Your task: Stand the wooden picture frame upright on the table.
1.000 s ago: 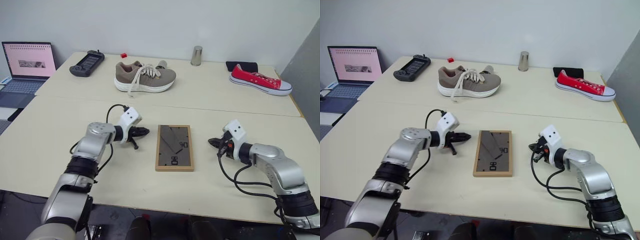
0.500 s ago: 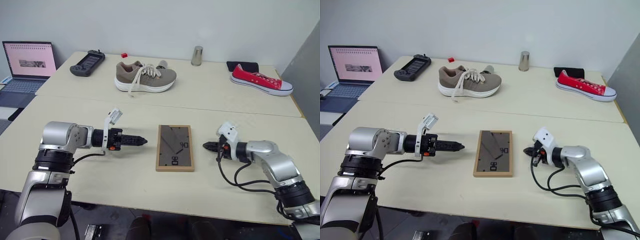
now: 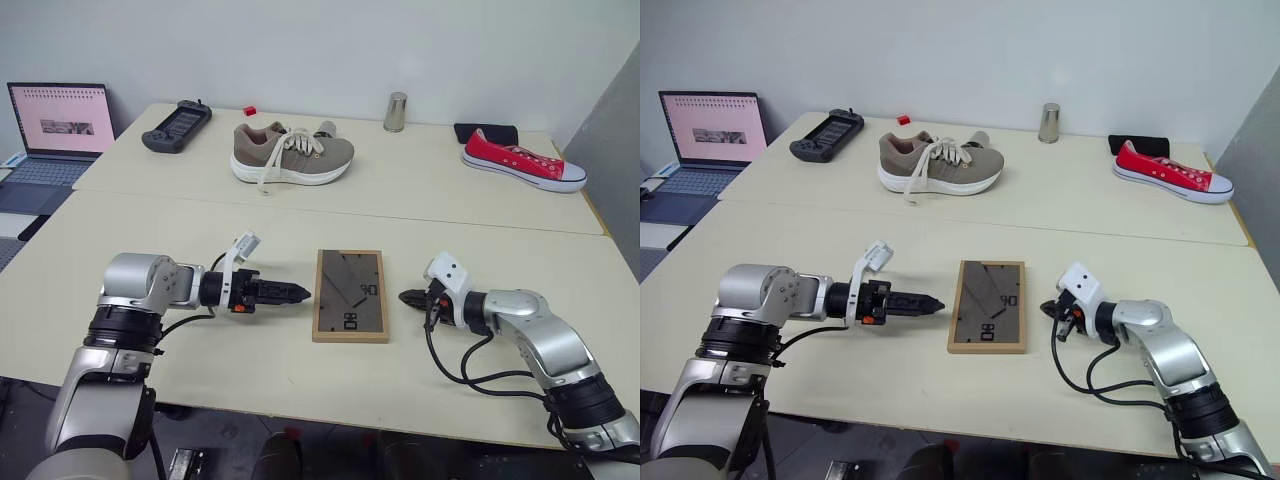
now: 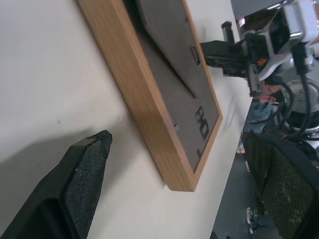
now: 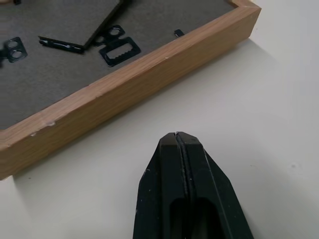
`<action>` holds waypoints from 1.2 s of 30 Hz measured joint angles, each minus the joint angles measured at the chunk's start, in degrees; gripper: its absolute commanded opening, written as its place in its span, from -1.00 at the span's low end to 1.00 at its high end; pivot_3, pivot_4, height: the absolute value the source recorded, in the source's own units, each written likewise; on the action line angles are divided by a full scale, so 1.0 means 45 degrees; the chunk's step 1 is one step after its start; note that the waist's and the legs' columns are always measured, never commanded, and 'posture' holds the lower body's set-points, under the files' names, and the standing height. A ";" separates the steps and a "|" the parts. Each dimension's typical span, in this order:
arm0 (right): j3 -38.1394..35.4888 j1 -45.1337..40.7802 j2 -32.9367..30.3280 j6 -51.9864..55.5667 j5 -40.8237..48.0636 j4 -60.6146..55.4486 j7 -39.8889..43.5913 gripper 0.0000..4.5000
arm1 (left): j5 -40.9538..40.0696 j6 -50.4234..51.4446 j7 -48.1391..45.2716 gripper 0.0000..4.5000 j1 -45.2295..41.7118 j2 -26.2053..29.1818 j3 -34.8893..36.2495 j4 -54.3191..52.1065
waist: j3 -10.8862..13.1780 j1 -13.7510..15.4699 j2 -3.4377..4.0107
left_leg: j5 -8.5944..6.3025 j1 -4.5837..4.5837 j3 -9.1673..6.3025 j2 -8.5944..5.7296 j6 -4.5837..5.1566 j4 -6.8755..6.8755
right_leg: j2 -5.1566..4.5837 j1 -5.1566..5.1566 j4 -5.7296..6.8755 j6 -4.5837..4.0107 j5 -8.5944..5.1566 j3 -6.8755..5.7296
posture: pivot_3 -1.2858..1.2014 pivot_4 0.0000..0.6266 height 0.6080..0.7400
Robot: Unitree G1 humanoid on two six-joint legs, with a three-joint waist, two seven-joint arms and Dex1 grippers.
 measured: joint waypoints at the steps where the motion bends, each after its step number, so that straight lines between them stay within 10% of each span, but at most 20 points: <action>1: 0.0043 0.0007 0.0069 0.0137 0.0000 -0.0201 -0.0055 -1.00 | -0.0040 0.0158 -0.0029 0.98 -0.0086 -0.0072 -0.0131 0.0214 | 0.0000 -0.0003 0.0000 | 0.0000 0.0000 -0.0001 0.0001 0.0000 0.0000 | 0.0001 0.0000 0.0000 0.0000 0.0000 -0.0001 | 0.03 -0.52 1.00; 21: 0.1033 -0.0327 0.2138 0.1819 0.0111 -0.1077 -0.1427 -1.00 | -0.0098 -0.0030 0.0242 0.98 -0.0738 -0.1205 -0.0719 0.0676 | -0.0013 0.0240 0.0014 | 0.0000 0.0008 -0.0016 -0.0017 -0.0002 0.0004 | -0.0011 0.0041 -0.0014 0.0000 0.0000 -0.0005 | 0.03 -0.52 1.00; 36: 0.1013 -0.0327 0.2107 0.1823 0.0130 -0.0979 -0.1593 -1.00 | -0.0514 0.0005 0.0459 -0.30 -0.0328 -0.1174 -0.0607 0.0262 | -0.0012 0.0207 0.0014 | 0.0000 0.0007 -0.0016 -0.0009 -0.0001 0.0002 | -0.0004 0.0033 -0.0012 0.0000 0.0000 -0.0007 | 0.03 -0.52 1.00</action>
